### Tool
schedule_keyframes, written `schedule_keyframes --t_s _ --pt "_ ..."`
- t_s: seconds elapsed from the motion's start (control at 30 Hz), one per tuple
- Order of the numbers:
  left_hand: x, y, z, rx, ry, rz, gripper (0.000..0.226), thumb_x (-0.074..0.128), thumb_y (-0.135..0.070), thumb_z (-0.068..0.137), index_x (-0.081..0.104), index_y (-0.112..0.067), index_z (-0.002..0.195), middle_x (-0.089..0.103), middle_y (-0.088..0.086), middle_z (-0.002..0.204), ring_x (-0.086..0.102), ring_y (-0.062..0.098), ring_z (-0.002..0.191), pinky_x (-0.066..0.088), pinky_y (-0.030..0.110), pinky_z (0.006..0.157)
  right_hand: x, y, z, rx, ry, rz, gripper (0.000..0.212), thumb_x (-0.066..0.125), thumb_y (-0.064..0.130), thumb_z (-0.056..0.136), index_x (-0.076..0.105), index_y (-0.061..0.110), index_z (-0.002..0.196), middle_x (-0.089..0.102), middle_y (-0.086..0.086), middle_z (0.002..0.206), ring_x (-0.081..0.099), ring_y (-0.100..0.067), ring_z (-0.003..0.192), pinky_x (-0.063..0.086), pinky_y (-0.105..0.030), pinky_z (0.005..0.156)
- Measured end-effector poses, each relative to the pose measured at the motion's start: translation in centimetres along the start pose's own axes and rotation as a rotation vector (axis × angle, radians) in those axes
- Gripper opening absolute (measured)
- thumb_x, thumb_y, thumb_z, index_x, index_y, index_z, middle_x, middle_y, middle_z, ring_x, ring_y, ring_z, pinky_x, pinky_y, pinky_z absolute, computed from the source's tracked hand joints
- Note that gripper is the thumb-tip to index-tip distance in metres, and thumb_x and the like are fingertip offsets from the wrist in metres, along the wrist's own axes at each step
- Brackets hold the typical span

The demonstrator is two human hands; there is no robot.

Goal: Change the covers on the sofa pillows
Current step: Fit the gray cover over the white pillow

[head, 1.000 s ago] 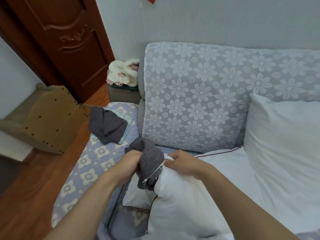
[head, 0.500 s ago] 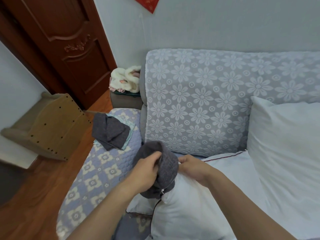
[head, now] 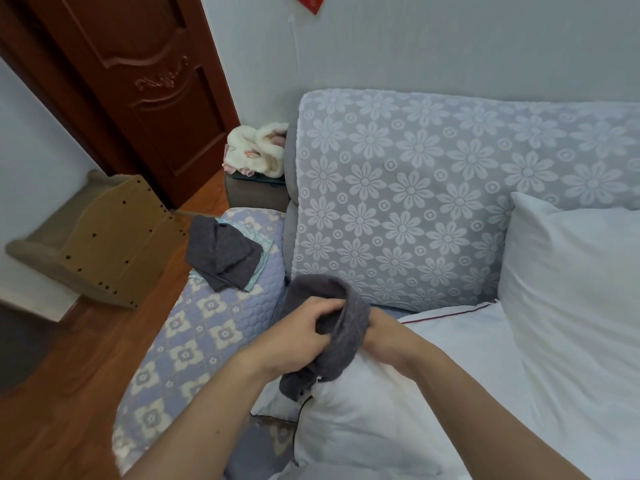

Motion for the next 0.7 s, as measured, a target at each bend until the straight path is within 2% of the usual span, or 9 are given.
schedule_keyframes --t_s 0.1,0.17,0.23,0.3,0.33,0.4,0.47,0.57,0.7 --pt "1.9 1.5 -1.0 0.018 0.056 0.026 0.075 0.066 -0.012 0.082 0.045 -0.057 0.138 0.048 -0.015 0.136 0.046 -0.004 0.132 0.035 0.025 0.116 -0.9 -1.2 -1.0 0.024 -0.029 0.219 0.022 0.068 0.001 0.089 0.076 0.005 0.108 0.075 -0.013 0.11 0.07 -0.029 0.109 0.053 -0.043 0.1" --pt "2.7 2.7 -1.4 0.024 0.056 0.014 0.082 0.067 -0.015 0.08 0.039 -0.067 0.136 0.047 -0.013 0.139 0.044 -0.001 0.135 0.034 0.026 0.117 -1.0 -2.5 -1.0 0.07 0.0 0.254 0.02 0.067 -0.003 0.087 0.075 0.0 0.106 0.074 -0.02 0.11 0.069 -0.036 0.109 0.05 -0.05 0.103" --pt "2.7 3.8 -1.3 -0.005 0.039 -0.058 0.082 0.071 -0.014 0.081 0.039 -0.06 0.14 0.051 -0.009 0.141 0.051 0.005 0.133 0.04 0.034 0.115 -0.8 -3.0 -0.9 0.108 0.023 0.29 0.021 0.064 -0.006 0.088 0.073 -0.004 0.107 0.072 -0.024 0.112 0.067 -0.039 0.11 0.049 -0.052 0.105" --pt "2.6 4.6 -1.3 -0.078 -0.02 -0.227 0.073 0.073 -0.014 0.078 0.041 -0.05 0.133 0.057 -0.003 0.136 0.062 0.012 0.121 0.049 0.043 0.107 -0.9 -3.0 -0.9 0.112 0.025 0.359 0.025 0.064 -0.007 0.087 0.07 -0.008 0.111 0.07 -0.028 0.115 0.065 -0.044 0.112 0.048 -0.056 0.105" --pt "2.5 5.0 -1.5 -0.131 -0.077 -0.341 0.064 0.075 -0.02 0.075 0.043 -0.044 0.126 0.059 0.002 0.131 0.065 0.015 0.114 0.051 0.046 0.103 -1.0 -2.8 -0.9 0.107 0.01 0.379 0.027 0.065 -0.007 0.086 0.069 -0.009 0.113 0.069 -0.029 0.116 0.064 -0.046 0.113 0.047 -0.057 0.104" --pt "3.0 6.0 -1.9 -0.24 -0.194 -0.491 0.054 0.082 -0.052 0.069 0.051 -0.034 0.11 0.066 0.006 0.118 0.065 0.016 0.104 0.051 0.046 0.101 -1.1 -2.6 -0.9 0.094 -0.027 0.381 0.026 0.066 -0.005 0.087 0.07 -0.009 0.112 0.069 -0.03 0.114 0.064 -0.048 0.111 0.049 -0.058 0.102" --pt "3.6 6.0 -2.4 -0.284 -0.261 -0.363 0.052 0.069 -0.076 0.071 0.058 -0.034 0.099 0.072 -0.004 0.101 0.068 0.013 0.098 0.054 0.044 0.095 -0.8 -2.4 -0.7 0.08 -0.053 0.322 0.021 0.066 -0.004 0.088 0.072 -0.006 0.107 0.071 -0.027 0.11 0.067 -0.046 0.107 0.05 -0.059 0.099" --pt "3.5 4.7 -2.3 -0.28 -0.325 -0.1 0.027 0.052 -0.057 0.096 0.061 -0.033 0.102 0.072 -0.012 0.098 0.067 0.007 0.098 0.051 0.03 0.083 -1.1 -2.4 -0.7 0.08 -0.096 0.284 0.017 0.065 -0.004 0.088 0.074 -0.004 0.102 0.073 -0.025 0.105 0.068 -0.045 0.103 0.051 -0.059 0.098" --pt "2.4 3.5 -1.7 -0.214 -0.385 -0.282 0.04 0.044 -0.048 0.104 0.071 -0.021 0.094 0.074 -0.01 0.09 0.066 0.005 0.088 0.049 0.031 0.081 -1.1 -1.1 -1.2 0.041 0.004 0.186 0.019 0.064 -0.005 0.089 0.075 -0.001 0.104 0.074 -0.02 0.109 0.069 -0.037 0.108 0.052 -0.049 0.101"
Point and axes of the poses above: each hand's wrist, its own z-axis towards the middle knuckle, its own x-axis out of the palm, y = z × x, the point moved 8 cm from there along z, towards the middle knuckle
